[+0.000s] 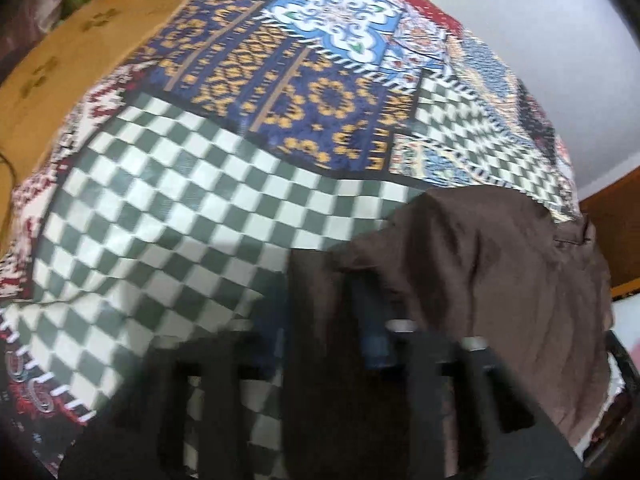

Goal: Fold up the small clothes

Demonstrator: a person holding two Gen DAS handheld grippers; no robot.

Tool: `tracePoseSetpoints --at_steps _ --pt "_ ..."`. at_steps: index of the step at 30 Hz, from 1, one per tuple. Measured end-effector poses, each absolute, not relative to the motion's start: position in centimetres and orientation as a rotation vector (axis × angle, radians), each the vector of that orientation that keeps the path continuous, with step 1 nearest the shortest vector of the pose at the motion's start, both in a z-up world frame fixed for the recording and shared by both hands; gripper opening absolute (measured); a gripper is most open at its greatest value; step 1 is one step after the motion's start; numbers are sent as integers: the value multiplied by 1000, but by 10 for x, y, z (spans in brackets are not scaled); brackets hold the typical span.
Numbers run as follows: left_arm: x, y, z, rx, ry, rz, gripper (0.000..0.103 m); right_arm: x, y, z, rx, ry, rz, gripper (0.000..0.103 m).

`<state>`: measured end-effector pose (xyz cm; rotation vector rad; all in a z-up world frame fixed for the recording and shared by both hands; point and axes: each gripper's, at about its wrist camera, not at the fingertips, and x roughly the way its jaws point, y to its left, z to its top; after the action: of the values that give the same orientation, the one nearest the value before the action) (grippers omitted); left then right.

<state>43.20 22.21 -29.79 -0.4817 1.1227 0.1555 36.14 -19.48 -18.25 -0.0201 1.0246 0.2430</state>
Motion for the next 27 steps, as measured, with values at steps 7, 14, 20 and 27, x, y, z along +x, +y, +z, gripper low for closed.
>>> tracePoseSetpoints --at_steps 7,14,20,27 --pt "427 209 -275 -318 1097 205 5 356 -204 -179 -20 1013 227 45" --pt "405 191 -184 -268 915 132 5 352 -213 -165 -3 987 225 45" --pt "408 142 -157 -246 911 3 5 344 -214 -160 21 972 236 45" --pt "427 80 -195 -185 1007 -97 5 341 -218 -161 10 974 234 45"
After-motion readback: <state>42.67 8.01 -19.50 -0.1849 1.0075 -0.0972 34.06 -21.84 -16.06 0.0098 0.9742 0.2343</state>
